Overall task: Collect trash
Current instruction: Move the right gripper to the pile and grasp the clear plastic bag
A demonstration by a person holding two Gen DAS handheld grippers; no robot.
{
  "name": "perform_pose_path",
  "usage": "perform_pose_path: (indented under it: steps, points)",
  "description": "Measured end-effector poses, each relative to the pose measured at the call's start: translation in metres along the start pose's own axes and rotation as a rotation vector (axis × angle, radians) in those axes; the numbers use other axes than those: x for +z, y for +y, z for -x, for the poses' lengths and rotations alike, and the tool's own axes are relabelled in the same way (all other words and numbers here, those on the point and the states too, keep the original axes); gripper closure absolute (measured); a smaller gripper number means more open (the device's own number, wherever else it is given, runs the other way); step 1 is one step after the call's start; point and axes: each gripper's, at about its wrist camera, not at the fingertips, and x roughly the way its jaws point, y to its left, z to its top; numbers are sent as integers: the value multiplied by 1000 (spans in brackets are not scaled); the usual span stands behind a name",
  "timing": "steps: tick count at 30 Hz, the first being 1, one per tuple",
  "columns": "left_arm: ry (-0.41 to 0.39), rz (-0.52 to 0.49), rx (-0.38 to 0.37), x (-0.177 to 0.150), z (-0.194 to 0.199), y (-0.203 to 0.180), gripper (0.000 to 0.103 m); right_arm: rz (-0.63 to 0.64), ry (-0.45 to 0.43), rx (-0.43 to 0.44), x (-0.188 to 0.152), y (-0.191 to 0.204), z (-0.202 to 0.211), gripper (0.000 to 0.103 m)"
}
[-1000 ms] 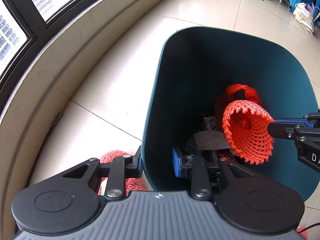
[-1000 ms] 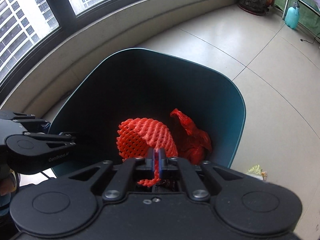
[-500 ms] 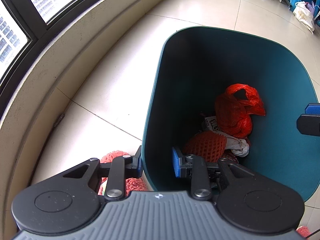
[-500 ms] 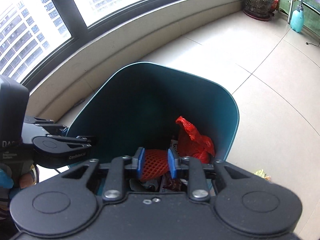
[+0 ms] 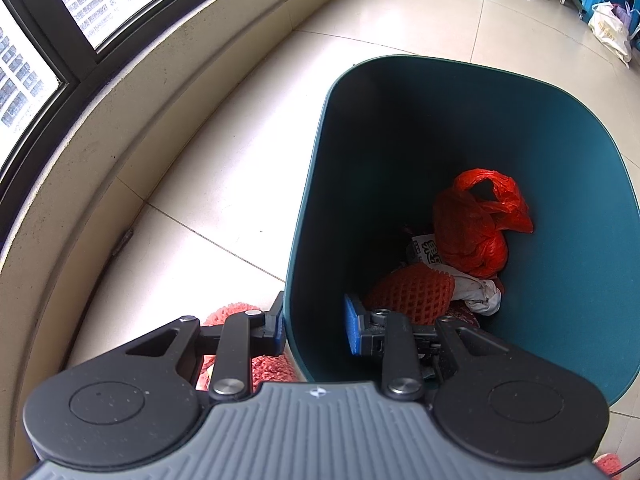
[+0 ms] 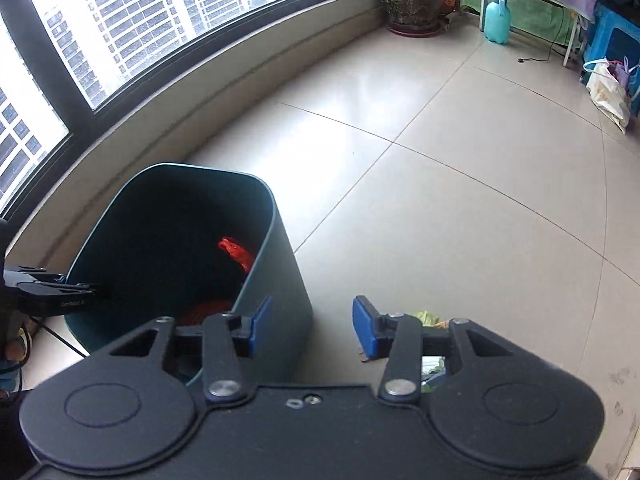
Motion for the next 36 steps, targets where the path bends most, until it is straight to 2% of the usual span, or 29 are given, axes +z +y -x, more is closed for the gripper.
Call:
perform_pose_path:
  steps: [4,11,19,27,32,33,34,36]
  points:
    - [-3,0,14,0,1,-1,75,-107,65,-72,-12,-37,-37,60]
    - [-4,12,49,2,1,2,75,-265,152,-124,-30,-82,-99,60]
    - [-3,-2,57,-1,-1,-1,75,-378,236,-167,-55,-107,-165,60]
    - [5,-10,65,-1,-4,-3,75,-464,294,-210,-83,-125,-203,64]
    - [9,-33,89,-3,-7,-6,75,-484,294,-241,-88,-130,-212,73]
    - [14,-32,86,-4,-8,-5,75,-486,293,-246,-89,-131,-212,77]
    - [18,-26,86,-4,-9,-5,75,-488,293,-245,-90,-131,-212,88]
    - [14,-21,83,-3,-7,-4,75,-491,292,-249,-91,-132,-210,91]
